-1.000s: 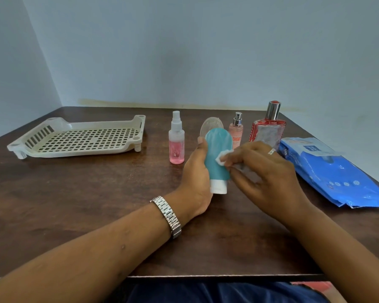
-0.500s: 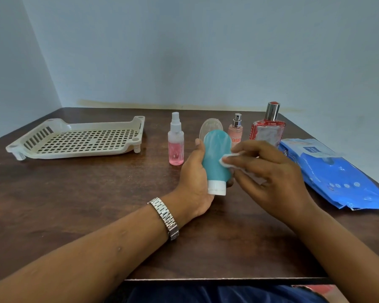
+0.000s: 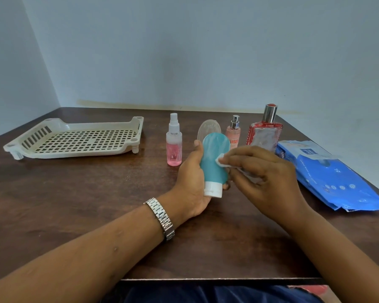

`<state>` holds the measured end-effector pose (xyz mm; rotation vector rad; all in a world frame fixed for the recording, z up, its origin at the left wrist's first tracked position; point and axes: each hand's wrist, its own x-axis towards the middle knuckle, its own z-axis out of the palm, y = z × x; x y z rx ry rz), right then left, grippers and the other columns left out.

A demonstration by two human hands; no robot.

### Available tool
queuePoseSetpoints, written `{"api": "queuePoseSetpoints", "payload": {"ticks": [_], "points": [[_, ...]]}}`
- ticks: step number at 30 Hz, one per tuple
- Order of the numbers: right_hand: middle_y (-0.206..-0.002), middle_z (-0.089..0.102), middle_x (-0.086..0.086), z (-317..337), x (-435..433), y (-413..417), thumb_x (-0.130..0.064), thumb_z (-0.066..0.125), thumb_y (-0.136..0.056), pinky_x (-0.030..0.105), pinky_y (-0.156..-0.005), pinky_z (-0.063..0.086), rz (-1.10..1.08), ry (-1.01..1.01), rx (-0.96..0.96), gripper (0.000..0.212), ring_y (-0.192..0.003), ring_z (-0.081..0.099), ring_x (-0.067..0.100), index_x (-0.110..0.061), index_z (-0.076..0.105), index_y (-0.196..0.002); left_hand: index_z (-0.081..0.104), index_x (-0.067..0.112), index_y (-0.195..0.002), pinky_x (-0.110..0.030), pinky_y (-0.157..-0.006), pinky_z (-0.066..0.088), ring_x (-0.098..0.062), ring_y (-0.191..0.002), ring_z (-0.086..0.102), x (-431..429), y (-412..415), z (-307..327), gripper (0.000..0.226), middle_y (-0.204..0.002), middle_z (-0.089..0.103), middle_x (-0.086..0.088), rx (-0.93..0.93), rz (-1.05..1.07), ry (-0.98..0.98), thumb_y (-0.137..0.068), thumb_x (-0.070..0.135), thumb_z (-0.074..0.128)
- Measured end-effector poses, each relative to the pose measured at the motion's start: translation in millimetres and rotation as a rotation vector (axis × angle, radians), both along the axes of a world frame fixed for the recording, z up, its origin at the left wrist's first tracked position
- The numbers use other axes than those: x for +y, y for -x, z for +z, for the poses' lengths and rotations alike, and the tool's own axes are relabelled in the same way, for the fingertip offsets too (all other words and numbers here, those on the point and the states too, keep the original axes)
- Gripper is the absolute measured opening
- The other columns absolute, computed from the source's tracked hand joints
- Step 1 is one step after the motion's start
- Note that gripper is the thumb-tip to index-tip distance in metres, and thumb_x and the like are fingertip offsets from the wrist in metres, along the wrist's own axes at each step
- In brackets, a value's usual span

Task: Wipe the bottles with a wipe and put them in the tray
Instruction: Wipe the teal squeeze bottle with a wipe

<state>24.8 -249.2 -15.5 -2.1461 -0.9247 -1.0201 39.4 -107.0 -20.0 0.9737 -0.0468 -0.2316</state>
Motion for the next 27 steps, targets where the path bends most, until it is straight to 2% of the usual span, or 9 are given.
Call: {"api": "queuePoseSetpoints", "payload": {"ticks": [2,5,7,11,15,21,25,27], "points": [[-0.101,0.066,-0.003,0.1,-3.0,1.8,-0.009,0.068,-0.081,0.009,-0.085,0.045,0.021,0.007,0.015,0.019,-0.097,0.059,0.001,-0.012,0.072,-0.099,0.060,0.011,-0.114,-0.028,-0.054,0.045,-0.019,-0.065,0.061,0.0,1.2,1.3,0.057,-0.085,0.069,-0.009,-0.001,0.007,-0.015,-0.099,0.054,0.025],[-0.096,0.063,-0.007,4.6,-5.4,-5.7,-0.003,0.069,-0.078,0.002,-0.078,0.041,-0.065,-0.079,0.006,0.021,-0.092,0.056,-0.007,-0.012,0.072,-0.097,0.062,0.011,-0.101,-0.022,-0.044,0.042,-0.018,-0.051,0.056,-1.2,2.5,3.2,0.054,-0.071,0.066,-0.008,-0.016,-0.002,-0.022,-0.100,0.050,0.024],[-0.096,0.063,-0.007,5.8,-2.0,-7.6,-0.003,0.068,-0.078,0.001,-0.077,0.040,-0.079,-0.116,0.011,0.021,-0.093,0.054,-0.012,-0.012,0.072,-0.097,0.063,0.012,-0.099,-0.022,-0.044,0.041,-0.018,-0.050,0.056,-1.2,2.5,2.7,0.053,-0.069,0.065,-0.008,-0.020,-0.001,-0.025,-0.101,0.049,0.024],[-0.099,0.066,-0.004,0.7,-2.2,0.6,-0.006,0.069,-0.078,0.008,-0.080,0.045,0.015,-0.060,0.041,0.020,-0.095,0.060,-0.002,-0.012,0.072,-0.098,0.062,0.013,-0.105,-0.025,-0.051,0.044,-0.017,-0.058,0.061,0.3,3.4,3.9,0.052,-0.076,0.069,-0.006,-0.004,0.003,-0.035,-0.100,0.051,0.026],[-0.095,0.064,-0.008,5.9,-5.4,-7.7,0.000,0.070,-0.079,0.001,-0.074,0.041,-0.078,-0.136,0.036,0.023,-0.092,0.055,-0.013,-0.014,0.071,-0.097,0.061,0.010,-0.102,-0.022,-0.044,0.042,-0.019,-0.051,0.057,-0.6,4.4,5.5,0.053,-0.073,0.065,-0.010,-0.017,-0.003,-0.034,-0.100,0.049,0.025],[-0.098,0.064,-0.007,1.3,-7.0,1.2,-0.008,0.069,-0.081,0.002,-0.075,0.041,-0.021,-0.068,0.045,0.019,-0.095,0.055,-0.011,-0.014,0.070,-0.099,0.060,0.009,-0.106,-0.022,-0.043,0.041,-0.019,-0.051,0.056,-0.1,6.5,7.0,0.050,-0.069,0.065,-0.009,-0.030,-0.011,-0.042,-0.101,0.046,0.027],[-0.096,0.063,-0.007,8.4,-7.3,-10.5,-0.003,0.068,-0.080,0.000,-0.073,0.039,-0.111,-0.163,0.036,0.021,-0.091,0.053,-0.016,-0.015,0.071,-0.098,0.059,0.008,-0.105,-0.022,-0.041,0.042,-0.019,-0.049,0.057,-0.7,7.5,5.3,0.050,-0.070,0.064,-0.009,-0.040,-0.012,-0.078,-0.101,0.047,0.027],[-0.098,0.062,-0.008,8.1,-4.4,-8.0,-0.007,0.067,-0.082,-0.001,-0.074,0.038,-0.099,-0.131,0.039,0.020,-0.094,0.051,-0.018,-0.016,0.070,-0.100,0.060,0.008,-0.105,-0.022,-0.041,0.043,-0.019,-0.049,0.057,-1.2,7.9,4.7,0.051,-0.071,0.064,-0.010,-0.049,-0.004,-0.082,-0.101,0.046,0.027]]}}
